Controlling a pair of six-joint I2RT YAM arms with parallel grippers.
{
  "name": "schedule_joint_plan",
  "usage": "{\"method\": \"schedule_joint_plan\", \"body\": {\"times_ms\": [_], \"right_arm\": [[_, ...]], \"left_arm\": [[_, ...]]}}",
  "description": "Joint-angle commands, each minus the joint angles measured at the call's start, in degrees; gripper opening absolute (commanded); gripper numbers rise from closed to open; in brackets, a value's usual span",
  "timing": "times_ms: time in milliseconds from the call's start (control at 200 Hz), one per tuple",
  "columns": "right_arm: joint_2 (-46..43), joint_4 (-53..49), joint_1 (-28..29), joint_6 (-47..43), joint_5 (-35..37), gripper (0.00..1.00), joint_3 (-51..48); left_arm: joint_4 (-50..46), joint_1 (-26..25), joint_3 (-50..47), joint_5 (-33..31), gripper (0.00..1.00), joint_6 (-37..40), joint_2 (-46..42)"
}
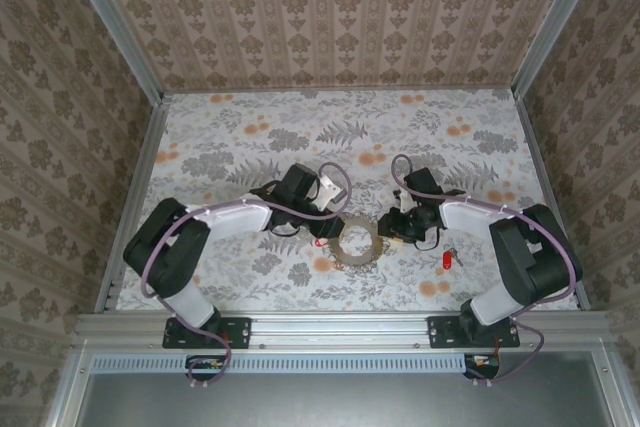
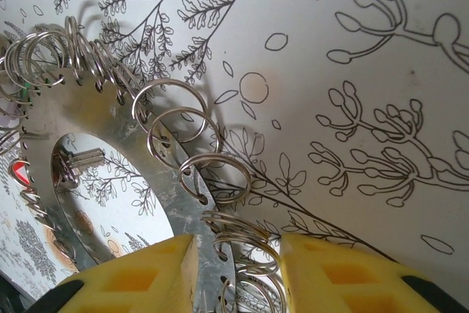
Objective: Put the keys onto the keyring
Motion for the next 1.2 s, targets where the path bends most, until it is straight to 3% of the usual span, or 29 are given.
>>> {"method": "schedule_joint_plan", "body": {"times_ms": [0,235,700,1040,1195], "right_arm": [[3.01,1.83,1.13,-1.19,-2.97,0.36,0.25],[3.19,6.25,1.39,-0.80,-6.36,0.30,-1.26],[3.85,15.25,1.43,-0.95,-11.64,0.32,-3.58],[-2.89,12.20,0.88,-2.82,-9.05,0.05,-3.14],[-6.71,12.49,0.25,-2.66,-10.38,0.00,-3.03]], "left_arm": [[-5.13,0.07,2.58,0.82,0.32,-2.21,2.34],[-7.02,-0.01,3.25,0.20,0.28,-3.56,6.89],[-6.13,0.07,2.58,-0.73,0.23,-6.15,9.37],[-1.17,0.44,2.05,-0.94,0.29,-7.54,2.18],[-0.61,2.30,1.52,-4.87,0.32,-8.07,-4.94]]}}
